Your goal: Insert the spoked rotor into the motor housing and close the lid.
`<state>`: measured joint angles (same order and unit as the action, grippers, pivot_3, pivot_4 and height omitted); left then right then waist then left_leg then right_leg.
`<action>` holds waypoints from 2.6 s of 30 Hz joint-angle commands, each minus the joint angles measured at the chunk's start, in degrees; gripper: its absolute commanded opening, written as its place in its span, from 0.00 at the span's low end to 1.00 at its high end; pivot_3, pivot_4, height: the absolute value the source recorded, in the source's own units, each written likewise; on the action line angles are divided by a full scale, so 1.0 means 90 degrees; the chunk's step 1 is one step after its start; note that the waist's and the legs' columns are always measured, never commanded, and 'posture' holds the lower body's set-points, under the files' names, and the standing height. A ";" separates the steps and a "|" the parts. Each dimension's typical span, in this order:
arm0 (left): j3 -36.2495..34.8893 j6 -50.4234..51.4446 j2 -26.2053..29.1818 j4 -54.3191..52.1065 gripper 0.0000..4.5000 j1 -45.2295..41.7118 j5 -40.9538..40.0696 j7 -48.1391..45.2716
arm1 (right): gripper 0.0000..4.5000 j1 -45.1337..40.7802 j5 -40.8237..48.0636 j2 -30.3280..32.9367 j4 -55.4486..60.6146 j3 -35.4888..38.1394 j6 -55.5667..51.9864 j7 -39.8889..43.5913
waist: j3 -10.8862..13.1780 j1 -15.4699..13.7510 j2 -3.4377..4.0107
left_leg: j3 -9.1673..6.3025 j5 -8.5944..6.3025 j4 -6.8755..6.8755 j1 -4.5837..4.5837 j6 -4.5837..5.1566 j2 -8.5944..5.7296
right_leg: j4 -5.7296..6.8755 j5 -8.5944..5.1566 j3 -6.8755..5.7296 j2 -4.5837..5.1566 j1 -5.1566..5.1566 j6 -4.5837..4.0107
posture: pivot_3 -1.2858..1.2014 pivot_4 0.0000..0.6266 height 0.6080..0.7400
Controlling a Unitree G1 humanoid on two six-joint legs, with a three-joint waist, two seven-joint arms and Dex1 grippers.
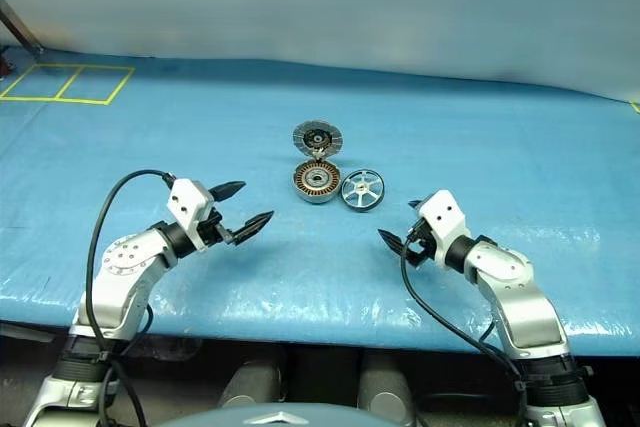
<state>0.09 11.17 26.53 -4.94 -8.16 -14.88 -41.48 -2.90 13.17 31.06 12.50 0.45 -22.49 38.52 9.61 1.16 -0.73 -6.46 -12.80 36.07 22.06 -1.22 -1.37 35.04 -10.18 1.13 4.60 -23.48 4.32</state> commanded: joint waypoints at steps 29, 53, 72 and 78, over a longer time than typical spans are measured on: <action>0.0233 -0.0063 0.0111 0.0034 1.00 -0.0267 0.0195 -0.0226 | 0.99 0.0087 0.0130 -0.0020 0.0688 -0.0045 -0.0071 0.0002 | 0.0000 -0.0002 0.0000 | 0.0000 0.0000 0.0000 0.0000 0.0000 0.0000 | 0.0000 0.0000 0.0000 0.0000 0.0000 0.0000 | 0.52 0.24 1.00; 0.3643 -0.1181 0.1498 0.1347 1.00 -0.4843 0.3539 -0.3231 | 0.99 -0.0143 0.0069 0.0137 0.0756 -0.0080 -0.0144 -0.0005 | 0.0014 0.0055 -0.0015 | -0.0003 -0.0004 0.0001 0.0049 0.0009 -0.0002 | -0.0006 0.0018 0.0004 -0.0012 -0.0043 0.0032 | 0.52 0.24 1.00; 0.4693 -0.3456 -0.0443 0.5746 1.00 -0.7315 0.5391 -0.3063 | 0.99 0.0130 0.0200 0.0908 0.1364 0.0339 -0.0536 0.0159 | 0.0026 -0.0006 -0.0028 | -0.0007 -0.0020 0.0113 0.0094 0.0035 -0.0010 | 0.0001 0.0036 0.0005 -0.0010 -0.0026 0.0065 | 0.52 0.24 1.00; 0.4665 -0.3586 -0.0900 0.6581 1.00 -0.7427 0.5514 -0.2663 | 0.99 0.0223 0.0160 0.0835 0.1542 0.0326 -0.0575 0.0029 | 0.0026 0.0002 -0.0029 | -0.0007 -0.0022 0.0114 0.0094 0.0039 -0.0011 | 0.0000 0.0042 0.0005 -0.0008 -0.0026 0.0075 | 0.52 0.24 1.00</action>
<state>42.89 -20.35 18.56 53.22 -73.35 34.43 -66.19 -0.86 14.35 38.57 23.82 2.08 -28.02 39.45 9.84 1.18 -0.98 -6.53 -12.99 37.09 22.91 -0.87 -1.48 35.05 -9.80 1.18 4.52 -23.73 5.00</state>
